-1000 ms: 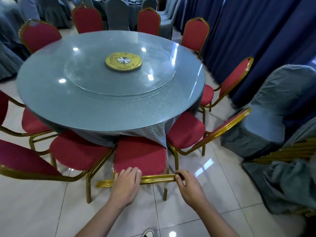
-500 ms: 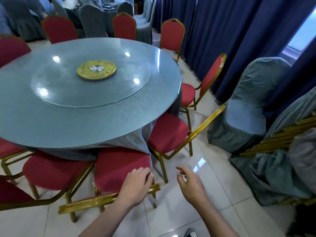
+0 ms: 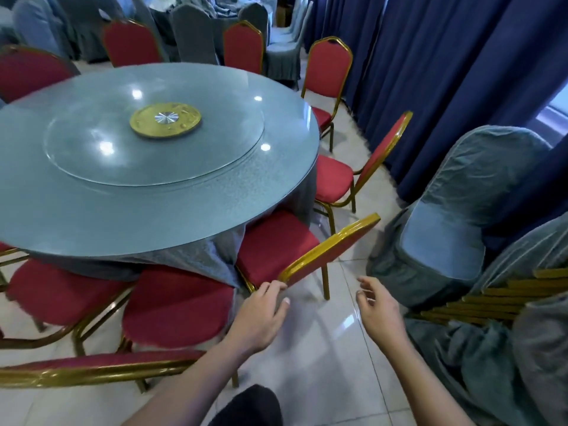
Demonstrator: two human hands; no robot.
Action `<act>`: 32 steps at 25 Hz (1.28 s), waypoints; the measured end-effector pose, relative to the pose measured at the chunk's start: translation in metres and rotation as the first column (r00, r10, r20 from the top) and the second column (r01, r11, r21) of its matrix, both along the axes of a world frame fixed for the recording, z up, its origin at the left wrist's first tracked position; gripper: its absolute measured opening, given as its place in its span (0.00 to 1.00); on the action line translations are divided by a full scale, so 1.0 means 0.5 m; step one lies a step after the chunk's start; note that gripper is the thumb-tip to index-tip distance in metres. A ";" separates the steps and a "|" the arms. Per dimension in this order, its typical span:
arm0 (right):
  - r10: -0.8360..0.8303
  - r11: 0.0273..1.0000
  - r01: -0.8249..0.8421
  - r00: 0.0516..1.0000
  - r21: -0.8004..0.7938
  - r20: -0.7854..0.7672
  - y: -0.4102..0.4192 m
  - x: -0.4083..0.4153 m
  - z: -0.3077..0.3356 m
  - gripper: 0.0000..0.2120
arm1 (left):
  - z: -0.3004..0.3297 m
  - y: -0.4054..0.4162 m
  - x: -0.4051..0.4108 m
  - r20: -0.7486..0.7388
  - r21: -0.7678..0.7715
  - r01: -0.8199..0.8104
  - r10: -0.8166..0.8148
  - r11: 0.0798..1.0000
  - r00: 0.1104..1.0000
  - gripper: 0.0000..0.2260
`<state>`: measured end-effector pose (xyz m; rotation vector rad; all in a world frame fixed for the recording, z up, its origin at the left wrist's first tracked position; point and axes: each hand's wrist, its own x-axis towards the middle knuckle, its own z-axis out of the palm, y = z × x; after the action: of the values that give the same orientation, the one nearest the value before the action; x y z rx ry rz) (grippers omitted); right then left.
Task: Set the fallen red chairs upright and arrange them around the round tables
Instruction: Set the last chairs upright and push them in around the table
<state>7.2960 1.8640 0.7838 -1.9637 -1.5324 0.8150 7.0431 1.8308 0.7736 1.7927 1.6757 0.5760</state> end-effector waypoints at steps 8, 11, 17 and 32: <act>0.116 0.993 -0.116 0.992 0.000 0.055 0.261 0.071 0.012 0.23 | -0.057 0.182 0.080 0.015 -0.161 -0.210 0.215 0.964 0.976 0.21; 0.178 0.983 -0.172 0.980 -0.070 0.092 0.337 0.087 0.001 0.27 | -0.091 0.232 0.115 0.033 -0.328 -0.189 0.212 0.925 0.977 0.24; 0.348 0.924 -0.318 0.929 -0.211 0.123 0.456 0.167 -0.075 0.35 | -0.110 0.270 0.204 -0.119 -0.297 -0.440 0.425 0.847 0.897 0.40; 0.683 0.727 -0.652 0.719 -0.217 0.128 0.662 0.344 -0.106 0.39 | -0.083 0.354 0.484 -0.111 -0.317 -0.722 0.732 0.615 0.672 0.21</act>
<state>7.4679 2.1953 0.7306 -1.6008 -2.4437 1.0645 7.2852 2.0080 0.7322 0.7849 2.3106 0.5856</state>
